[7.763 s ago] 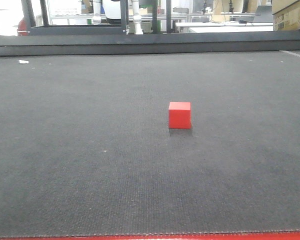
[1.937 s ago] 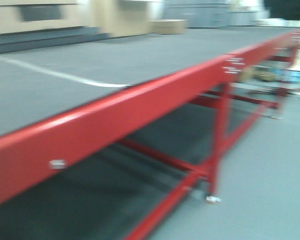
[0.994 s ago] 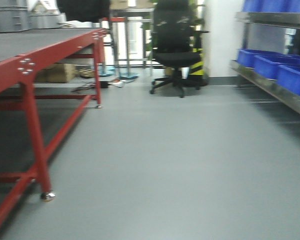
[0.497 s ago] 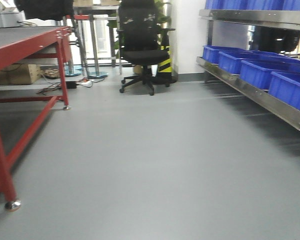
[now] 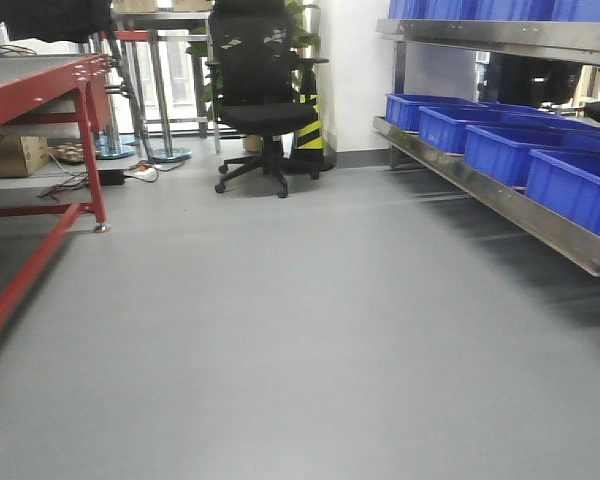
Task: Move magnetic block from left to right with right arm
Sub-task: 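Drive the base across the room toward the black office chair, cube held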
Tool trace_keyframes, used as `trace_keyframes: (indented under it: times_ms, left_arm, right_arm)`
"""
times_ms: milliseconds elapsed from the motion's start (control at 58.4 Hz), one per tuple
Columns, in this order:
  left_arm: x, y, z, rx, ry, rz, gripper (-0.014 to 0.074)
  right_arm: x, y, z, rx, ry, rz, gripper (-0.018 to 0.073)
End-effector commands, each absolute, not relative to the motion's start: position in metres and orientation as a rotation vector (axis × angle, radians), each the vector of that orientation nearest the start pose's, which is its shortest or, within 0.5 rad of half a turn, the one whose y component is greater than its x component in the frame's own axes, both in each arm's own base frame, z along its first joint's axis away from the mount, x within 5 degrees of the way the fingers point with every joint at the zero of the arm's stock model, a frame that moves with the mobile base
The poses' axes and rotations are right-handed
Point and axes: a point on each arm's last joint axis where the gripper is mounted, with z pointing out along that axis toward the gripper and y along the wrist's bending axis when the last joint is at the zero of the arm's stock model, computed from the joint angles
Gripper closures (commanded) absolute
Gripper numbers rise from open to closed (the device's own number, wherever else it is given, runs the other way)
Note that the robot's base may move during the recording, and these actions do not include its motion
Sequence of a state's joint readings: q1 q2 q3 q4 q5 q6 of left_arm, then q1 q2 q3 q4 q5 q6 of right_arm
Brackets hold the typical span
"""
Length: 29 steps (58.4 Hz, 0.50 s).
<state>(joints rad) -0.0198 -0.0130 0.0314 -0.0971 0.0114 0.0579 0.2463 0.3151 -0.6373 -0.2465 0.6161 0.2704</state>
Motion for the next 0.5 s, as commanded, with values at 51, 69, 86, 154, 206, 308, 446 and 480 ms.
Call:
trace_keyframes:
  times_ms: [51, 69, 86, 154, 206, 308, 446, 480]
  left_arm:
    - [0.0554, -0.0006, 0.2074, -0.025, 1.423, -0.055, 0.0722]
    - [0.0554, -0.0006, 0.2074, -0.025, 1.423, -0.055, 0.0722]
    - [0.0554, -0.0006, 0.2074, -0.025, 1.423, -0.055, 0.0722]
    - [0.0554, -0.0006, 0.2074, -0.025, 1.423, -0.055, 0.0722]
    - [0.0554, -0.0006, 0.2074, -0.025, 1.423, -0.055, 0.0722]
    - [0.0554, -0.0006, 0.2074, -0.025, 1.423, -0.055, 0.0722]
    - [0.0554, -0.0006, 0.2074, -0.025, 1.423, -0.055, 0.0722]
    - [0.0554, -0.0006, 0.2074, -0.025, 1.423, -0.055, 0.0722]
  right_arm:
    - [0.0551, 0.0014, 0.3652, -0.072, 1.66, 0.104, 0.0425]
    - [0.0551, 0.0014, 0.3652, -0.072, 1.66, 0.104, 0.0425]
    - [0.0551, 0.0014, 0.3652, -0.072, 1.66, 0.104, 0.0425]
    - [0.0551, 0.0014, 0.3652, -0.072, 1.66, 0.104, 0.0425]
    - [0.0551, 0.0014, 0.3652, -0.072, 1.66, 0.104, 0.0425]
    - [0.0551, 0.0014, 0.3652, -0.072, 1.66, 0.104, 0.0425]
    - [0.0551, 0.0014, 0.3652, -0.072, 1.66, 0.104, 0.0425]
    - [0.0551, 0.0014, 0.3652, -0.072, 1.66, 0.104, 0.0425]
